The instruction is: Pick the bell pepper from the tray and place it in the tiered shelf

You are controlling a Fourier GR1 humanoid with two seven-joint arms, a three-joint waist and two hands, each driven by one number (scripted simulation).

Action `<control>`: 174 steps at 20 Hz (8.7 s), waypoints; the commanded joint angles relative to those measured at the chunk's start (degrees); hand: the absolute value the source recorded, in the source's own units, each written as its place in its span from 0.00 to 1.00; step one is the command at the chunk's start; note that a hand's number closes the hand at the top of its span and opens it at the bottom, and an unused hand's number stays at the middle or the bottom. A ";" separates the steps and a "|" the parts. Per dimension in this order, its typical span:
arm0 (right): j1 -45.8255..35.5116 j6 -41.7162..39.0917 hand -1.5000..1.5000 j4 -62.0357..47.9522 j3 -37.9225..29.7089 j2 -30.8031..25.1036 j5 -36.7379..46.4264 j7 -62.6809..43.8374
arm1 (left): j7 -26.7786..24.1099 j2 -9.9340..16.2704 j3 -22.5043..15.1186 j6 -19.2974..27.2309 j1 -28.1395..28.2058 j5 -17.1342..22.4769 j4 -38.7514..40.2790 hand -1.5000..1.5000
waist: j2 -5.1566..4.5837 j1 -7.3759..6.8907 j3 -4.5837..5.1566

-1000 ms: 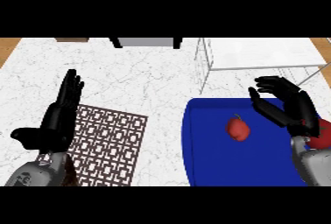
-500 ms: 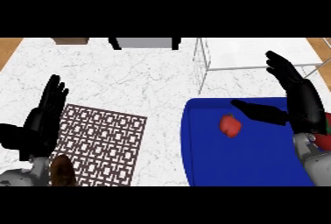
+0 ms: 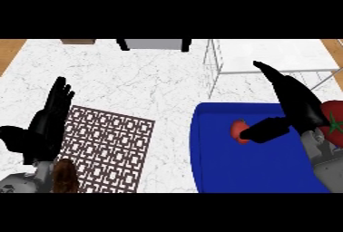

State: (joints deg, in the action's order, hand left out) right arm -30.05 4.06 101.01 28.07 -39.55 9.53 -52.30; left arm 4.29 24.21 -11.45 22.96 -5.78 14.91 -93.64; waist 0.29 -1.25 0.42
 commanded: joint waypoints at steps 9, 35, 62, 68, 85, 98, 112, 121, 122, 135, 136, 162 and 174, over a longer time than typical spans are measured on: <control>-14.53 -15.39 0.00 -11.41 14.00 9.58 6.83 -26.61 | 2.48 -0.81 -0.19 0.96 -0.98 -1.09 -1.72 0.50 | -0.20 -0.13 -0.27; -8.78 -18.21 0.00 -23.51 18.64 14.54 15.96 -28.20 | 0.74 -2.40 1.49 -0.71 0.65 -1.83 -0.27 0.50 | -0.05 1.87 -0.36; 0.30 -20.94 1.00 -33.03 10.81 19.91 31.55 -11.05 | 3.52 -3.38 6.99 -5.62 -0.24 -4.35 -1.08 0.50 | -0.36 0.87 -0.40; 2.11 -18.64 1.00 -30.87 10.53 20.61 39.74 -7.47 | 3.14 -4.90 7.81 -6.71 -0.60 -5.49 -0.01 0.50 | -0.27 1.26 -0.41; 8.42 -10.59 1.00 0.63 -1.57 22.81 25.55 4.69 | 2.64 -7.51 6.57 -4.59 3.69 -7.58 -3.09 0.50 | 0.25 2.31 -0.42; -4.24 -17.97 1.00 17.78 -19.38 19.36 27.81 -14.26 | 5.15 -8.08 5.95 -5.10 3.62 -9.58 -5.41 0.50 | -0.04 1.22 -0.39; -10.01 -10.24 1.00 -6.47 -32.61 17.63 28.10 5.90 | 2.05 -12.07 7.12 -6.52 2.88 -12.46 -2.39 0.50 | -0.35 0.81 -0.41; -13.07 3.29 1.00 -26.97 -35.15 20.27 31.41 21.24 | 5.18 -9.60 10.84 -11.39 3.34 -9.74 -5.60 0.50 | -0.39 0.43 -0.42; -13.94 5.52 1.00 -30.68 -36.39 20.04 31.08 24.43 | 4.27 -8.68 12.68 -12.82 1.59 -8.32 -2.80 0.50 | -0.49 0.37 -0.42; -24.91 17.07 1.00 -55.94 -44.57 21.59 26.82 36.14 | 6.18 -11.66 11.52 -10.85 -1.94 -12.03 -1.65 0.50 | -0.88 -0.24 -0.46; -23.62 16.39 0.00 -58.04 -45.08 20.63 25.72 39.69 | 1.10 -12.94 10.91 -12.12 2.56 -11.53 -0.76 0.50 | -0.79 -0.16 -0.44; -25.61 9.48 0.00 -55.37 -56.58 6.65 10.70 38.69 | 5.48 -13.44 12.32 -11.65 5.12 -14.31 -5.97 0.50 | 0.33 2.14 -0.41; -4.94 -8.09 0.00 -37.02 -65.38 -3.04 -3.98 36.34 | 2.52 -13.35 15.24 -14.55 1.89 -12.15 -0.84 0.50 | -0.08 2.12 -0.39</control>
State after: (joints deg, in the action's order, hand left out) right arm -40.51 1.36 58.73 -34.60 -40.02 10.24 -15.51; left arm 8.25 11.01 3.14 9.54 -2.93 2.06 -96.51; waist 0.30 0.89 0.01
